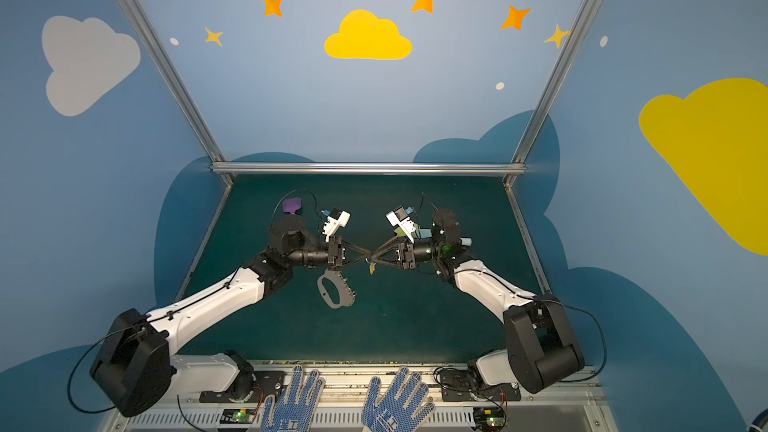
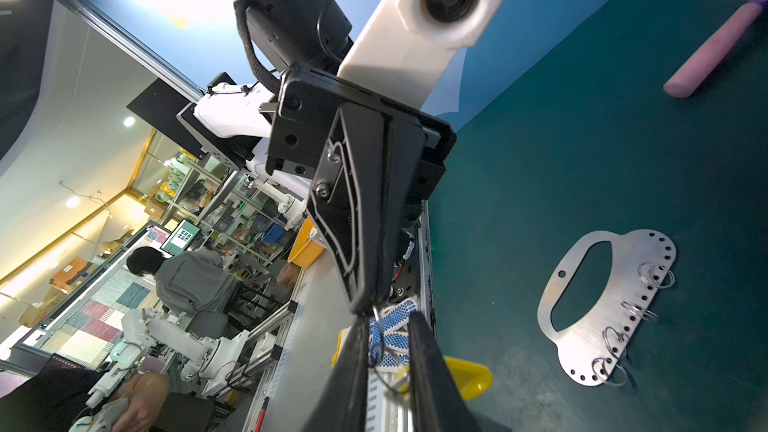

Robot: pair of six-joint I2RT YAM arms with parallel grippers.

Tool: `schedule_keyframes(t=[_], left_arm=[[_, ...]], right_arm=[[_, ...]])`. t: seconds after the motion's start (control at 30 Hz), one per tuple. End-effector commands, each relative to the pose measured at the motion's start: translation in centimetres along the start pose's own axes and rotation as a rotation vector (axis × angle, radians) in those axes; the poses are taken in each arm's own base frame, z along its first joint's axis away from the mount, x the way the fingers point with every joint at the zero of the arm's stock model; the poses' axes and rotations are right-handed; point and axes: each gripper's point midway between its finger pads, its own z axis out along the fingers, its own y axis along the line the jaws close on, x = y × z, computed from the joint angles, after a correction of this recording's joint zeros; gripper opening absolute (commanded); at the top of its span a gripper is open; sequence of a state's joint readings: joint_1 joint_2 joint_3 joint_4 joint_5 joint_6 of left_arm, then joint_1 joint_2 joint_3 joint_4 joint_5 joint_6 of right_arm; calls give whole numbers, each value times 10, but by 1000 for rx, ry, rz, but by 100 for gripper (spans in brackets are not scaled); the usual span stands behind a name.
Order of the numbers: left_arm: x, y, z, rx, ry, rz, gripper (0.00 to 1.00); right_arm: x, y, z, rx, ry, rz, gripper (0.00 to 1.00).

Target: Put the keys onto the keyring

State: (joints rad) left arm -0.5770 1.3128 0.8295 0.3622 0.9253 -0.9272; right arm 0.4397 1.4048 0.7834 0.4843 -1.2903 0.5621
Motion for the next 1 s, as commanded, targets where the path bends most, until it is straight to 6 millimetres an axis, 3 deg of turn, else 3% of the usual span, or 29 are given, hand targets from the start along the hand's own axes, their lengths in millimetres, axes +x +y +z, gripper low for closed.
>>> schedule_keyframes(t=[0.0, 0.23, 0.33, 0.53, 0.7, 0.97], left_arm=[[-3, -16, -1, 21, -9, 52, 4], [-4, -11, -2, -9, -29, 57, 4], [-5, -9, -2, -17, -38, 54, 4], [-9, -8, -4, -34, -65, 60, 4], [-12, -2, -8, -78, -98, 66, 4], [-17, 2, -14, -118, -152, 79, 4]], right_arm=[[-14, -3, -3, 55, -31, -18, 29], [-26, -12, -31, 172, -166, 18, 43], [-28, -10, -36, 191, -190, 29, 43], [-26, -14, -32, 190, -188, 99, 33], [-20, -6, -19, 160, -161, 101, 39], [-18, -4, -4, 163, -140, 115, 39]])
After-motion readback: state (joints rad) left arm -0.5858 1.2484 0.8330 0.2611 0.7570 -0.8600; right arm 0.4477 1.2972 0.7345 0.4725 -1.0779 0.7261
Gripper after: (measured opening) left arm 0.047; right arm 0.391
